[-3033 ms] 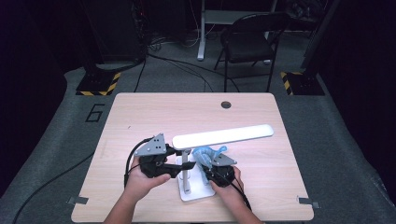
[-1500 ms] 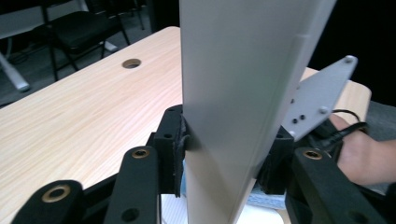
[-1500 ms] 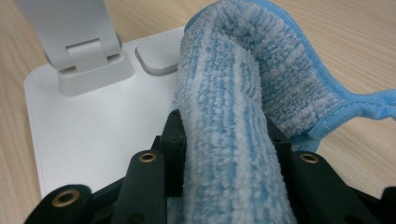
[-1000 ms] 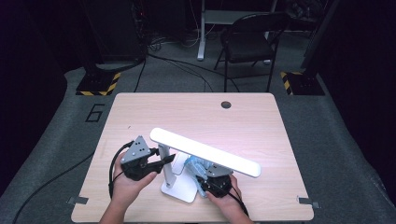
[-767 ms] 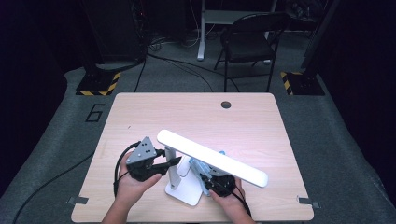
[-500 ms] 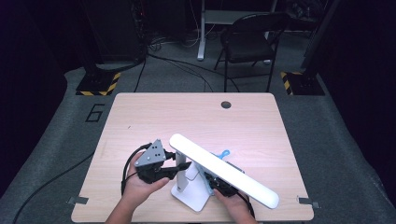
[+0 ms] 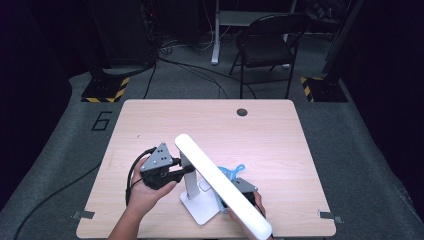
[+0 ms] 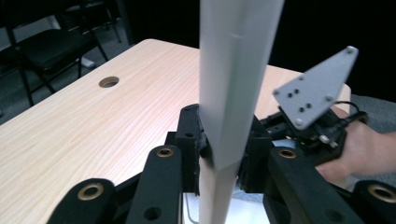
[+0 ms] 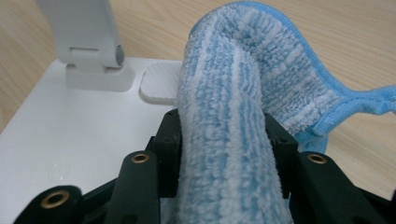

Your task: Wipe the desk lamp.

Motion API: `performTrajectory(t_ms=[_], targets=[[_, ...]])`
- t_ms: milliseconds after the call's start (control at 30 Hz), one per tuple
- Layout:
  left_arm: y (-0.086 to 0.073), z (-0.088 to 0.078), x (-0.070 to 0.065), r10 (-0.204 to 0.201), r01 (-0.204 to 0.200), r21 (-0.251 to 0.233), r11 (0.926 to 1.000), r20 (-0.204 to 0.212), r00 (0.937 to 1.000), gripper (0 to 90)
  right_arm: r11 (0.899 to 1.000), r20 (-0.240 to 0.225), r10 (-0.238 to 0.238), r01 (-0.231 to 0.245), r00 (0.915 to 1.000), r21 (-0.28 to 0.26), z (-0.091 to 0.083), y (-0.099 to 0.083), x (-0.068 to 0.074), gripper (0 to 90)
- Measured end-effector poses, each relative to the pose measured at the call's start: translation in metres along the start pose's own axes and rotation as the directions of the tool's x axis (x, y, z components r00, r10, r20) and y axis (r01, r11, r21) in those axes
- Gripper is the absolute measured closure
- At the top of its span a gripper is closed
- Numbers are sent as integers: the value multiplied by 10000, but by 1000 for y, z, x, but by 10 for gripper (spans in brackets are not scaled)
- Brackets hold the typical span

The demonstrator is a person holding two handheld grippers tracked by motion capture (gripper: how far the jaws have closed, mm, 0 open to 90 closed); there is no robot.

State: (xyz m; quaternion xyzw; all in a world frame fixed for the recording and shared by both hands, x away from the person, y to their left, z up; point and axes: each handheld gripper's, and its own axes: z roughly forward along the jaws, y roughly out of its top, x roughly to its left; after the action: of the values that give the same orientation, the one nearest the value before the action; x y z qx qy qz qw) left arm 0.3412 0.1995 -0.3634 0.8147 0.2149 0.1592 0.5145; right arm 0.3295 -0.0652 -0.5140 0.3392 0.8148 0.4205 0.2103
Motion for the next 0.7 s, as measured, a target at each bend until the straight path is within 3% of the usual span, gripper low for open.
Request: performTrajectory(t_ms=[67,167,433,567,700], targets=[[0,0,1,-210,210,-4,9998,-56,9998,755,10000,-49,-67,67,10000,32,0,0,2,579],[-1,0,2,-198,198,-22,9998,-66,9998,756,10000,41,-71,71,10000,53,0,0,5,580],[-3,0,2,-247,248,-220,9994,61,9997,756,9983,-273,573,-568,9980,162,6,19,-4,604],[-3,0,1,-254,255,-219,9994,62,9997,755,9981,-434,588,-580,9973,190,19,31,1,603],[-4,0,1,-190,191,-245,9995,24,9998,755,9998,-568,151,-144,9983,130,35,39,13,600]])
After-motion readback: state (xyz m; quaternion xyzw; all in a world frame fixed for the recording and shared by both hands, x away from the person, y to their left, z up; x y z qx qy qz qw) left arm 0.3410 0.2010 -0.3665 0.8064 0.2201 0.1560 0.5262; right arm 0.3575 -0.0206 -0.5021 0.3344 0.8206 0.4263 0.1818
